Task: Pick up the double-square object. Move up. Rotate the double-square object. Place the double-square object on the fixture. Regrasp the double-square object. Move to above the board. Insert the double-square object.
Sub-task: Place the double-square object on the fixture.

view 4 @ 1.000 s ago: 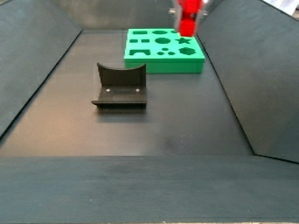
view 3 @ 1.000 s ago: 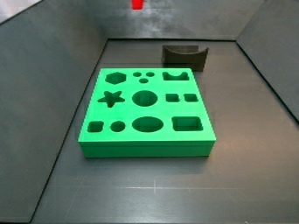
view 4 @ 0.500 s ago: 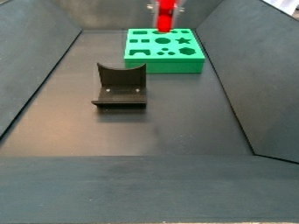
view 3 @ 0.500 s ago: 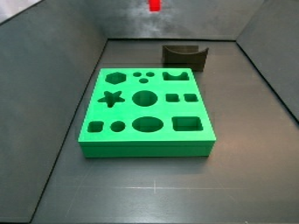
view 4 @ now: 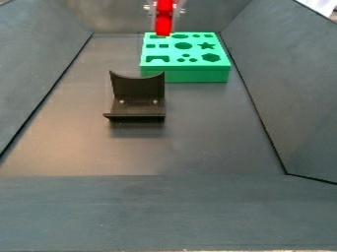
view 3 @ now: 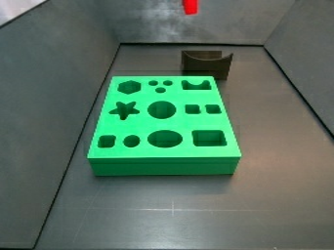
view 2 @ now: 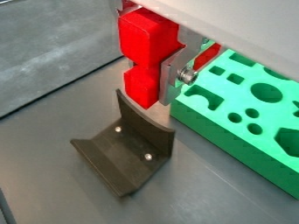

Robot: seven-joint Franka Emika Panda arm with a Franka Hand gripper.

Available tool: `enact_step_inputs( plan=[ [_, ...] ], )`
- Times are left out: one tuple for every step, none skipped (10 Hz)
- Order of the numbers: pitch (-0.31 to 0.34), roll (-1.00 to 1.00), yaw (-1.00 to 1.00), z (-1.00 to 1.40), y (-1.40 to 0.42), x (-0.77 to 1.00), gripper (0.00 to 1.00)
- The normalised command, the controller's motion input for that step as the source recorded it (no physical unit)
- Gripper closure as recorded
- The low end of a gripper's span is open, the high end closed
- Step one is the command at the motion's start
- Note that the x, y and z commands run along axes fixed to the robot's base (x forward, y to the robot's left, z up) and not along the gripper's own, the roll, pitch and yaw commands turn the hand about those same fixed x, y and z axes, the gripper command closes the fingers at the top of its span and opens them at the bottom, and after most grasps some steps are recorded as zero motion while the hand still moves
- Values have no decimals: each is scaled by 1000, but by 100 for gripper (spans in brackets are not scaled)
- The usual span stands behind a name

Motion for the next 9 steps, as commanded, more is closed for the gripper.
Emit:
enact_step_inputs(
  plan=[
    [105, -63, 23, -2, -4, 458, 100],
    [264, -1000, 53, -18, 482, 735, 100],
    [266, -1000, 48, -16, 479, 676, 100],
    [262, -1000, 0, -12, 350, 586, 100],
    [267, -1000, -23, -9, 168, 495, 100],
    [276, -1000, -47, -9, 111, 423, 100],
    [284, -1000, -78, -7, 90, 347, 100],
    [252, -877, -105, -8, 75, 274, 100],
    [208, -708, -123, -6, 66, 204, 100]
  ],
)
